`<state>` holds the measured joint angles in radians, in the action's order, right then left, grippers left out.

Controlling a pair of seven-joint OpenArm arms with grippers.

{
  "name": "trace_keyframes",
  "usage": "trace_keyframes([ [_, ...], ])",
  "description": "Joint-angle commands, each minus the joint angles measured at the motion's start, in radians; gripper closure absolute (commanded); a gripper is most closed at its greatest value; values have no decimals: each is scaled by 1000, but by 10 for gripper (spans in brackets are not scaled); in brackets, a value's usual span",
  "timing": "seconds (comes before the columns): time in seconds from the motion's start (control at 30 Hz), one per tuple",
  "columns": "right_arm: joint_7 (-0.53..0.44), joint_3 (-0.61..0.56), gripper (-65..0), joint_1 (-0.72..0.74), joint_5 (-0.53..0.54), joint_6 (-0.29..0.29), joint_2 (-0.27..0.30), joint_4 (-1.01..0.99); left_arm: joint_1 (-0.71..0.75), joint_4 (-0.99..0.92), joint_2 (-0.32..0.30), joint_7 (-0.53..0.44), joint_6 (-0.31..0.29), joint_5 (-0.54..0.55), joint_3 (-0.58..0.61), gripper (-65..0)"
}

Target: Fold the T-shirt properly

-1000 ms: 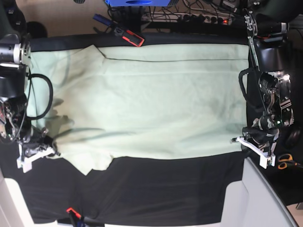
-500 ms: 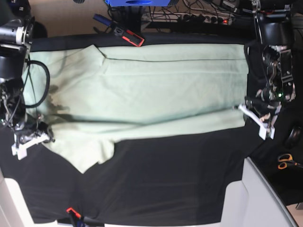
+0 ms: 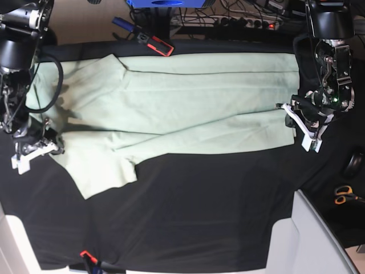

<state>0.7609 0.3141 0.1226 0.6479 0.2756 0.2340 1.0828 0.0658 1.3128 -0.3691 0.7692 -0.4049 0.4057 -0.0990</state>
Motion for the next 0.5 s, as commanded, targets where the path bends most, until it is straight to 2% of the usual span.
trace_keyframes([
  [0.0,-11,4,0,7,11,7,14,26,2,24,-21,-18,-1,8,-6,0],
  [0.2,-11,3,0,-30,11,7,15,35,9,18,-44,-18,-1,3,-6,0],
  [0.3,-11,-3,0,-34,10,7,15,35,9,17,-49,-20,-1,-66,0,0],
  [0.47,-11,-5,0,-41,5,7,17,35,4,17,-21,-20,-2,-156,-3,0],
])
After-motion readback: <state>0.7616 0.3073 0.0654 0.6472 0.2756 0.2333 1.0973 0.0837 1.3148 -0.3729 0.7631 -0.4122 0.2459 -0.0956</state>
